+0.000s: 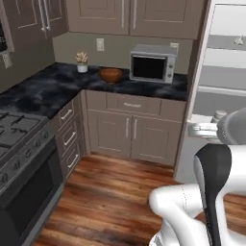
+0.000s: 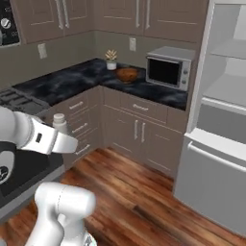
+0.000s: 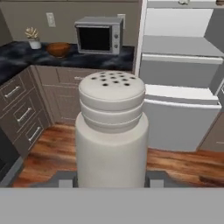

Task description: Retrieve the bottle and the shaker from the cabinet and place them next to the mixing bowl on the counter. Then add garlic from the fridge to the mixing bowl.

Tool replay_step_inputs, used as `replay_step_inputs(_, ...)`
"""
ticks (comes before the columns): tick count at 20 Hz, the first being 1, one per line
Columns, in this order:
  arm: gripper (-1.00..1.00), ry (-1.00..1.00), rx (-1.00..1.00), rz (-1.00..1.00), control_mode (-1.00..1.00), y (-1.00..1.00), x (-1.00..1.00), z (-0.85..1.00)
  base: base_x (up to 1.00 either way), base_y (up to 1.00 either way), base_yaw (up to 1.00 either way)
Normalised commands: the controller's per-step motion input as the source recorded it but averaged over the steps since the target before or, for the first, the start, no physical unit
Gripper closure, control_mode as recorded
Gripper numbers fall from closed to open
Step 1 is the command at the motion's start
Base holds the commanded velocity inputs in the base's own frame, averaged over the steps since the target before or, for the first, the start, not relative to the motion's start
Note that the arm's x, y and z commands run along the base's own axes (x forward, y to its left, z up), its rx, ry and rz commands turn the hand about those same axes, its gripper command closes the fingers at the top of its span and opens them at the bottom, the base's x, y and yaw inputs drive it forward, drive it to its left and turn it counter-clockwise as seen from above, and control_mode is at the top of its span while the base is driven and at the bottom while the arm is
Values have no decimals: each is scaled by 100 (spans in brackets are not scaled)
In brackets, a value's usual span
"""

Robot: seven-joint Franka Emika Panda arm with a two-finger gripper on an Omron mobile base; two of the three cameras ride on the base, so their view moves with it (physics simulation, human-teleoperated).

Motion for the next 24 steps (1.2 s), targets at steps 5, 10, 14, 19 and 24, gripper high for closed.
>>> replay_step_inputs(5,100,0,0,0,100,0,0,0,75,0,-50)
replay_step_inputs(10,100,0,0,0,100,0,0,0,54,34,-12)
replay_step_inputs(14,100,0,0,0,100,0,0,0,70,48,-8)
replay_step_inputs(19,100,0,0,0,100,0,0,0,93,41,-9)
replay_step_inputs(24,100,0,0,0,100,0,0,0,91,54,-9)
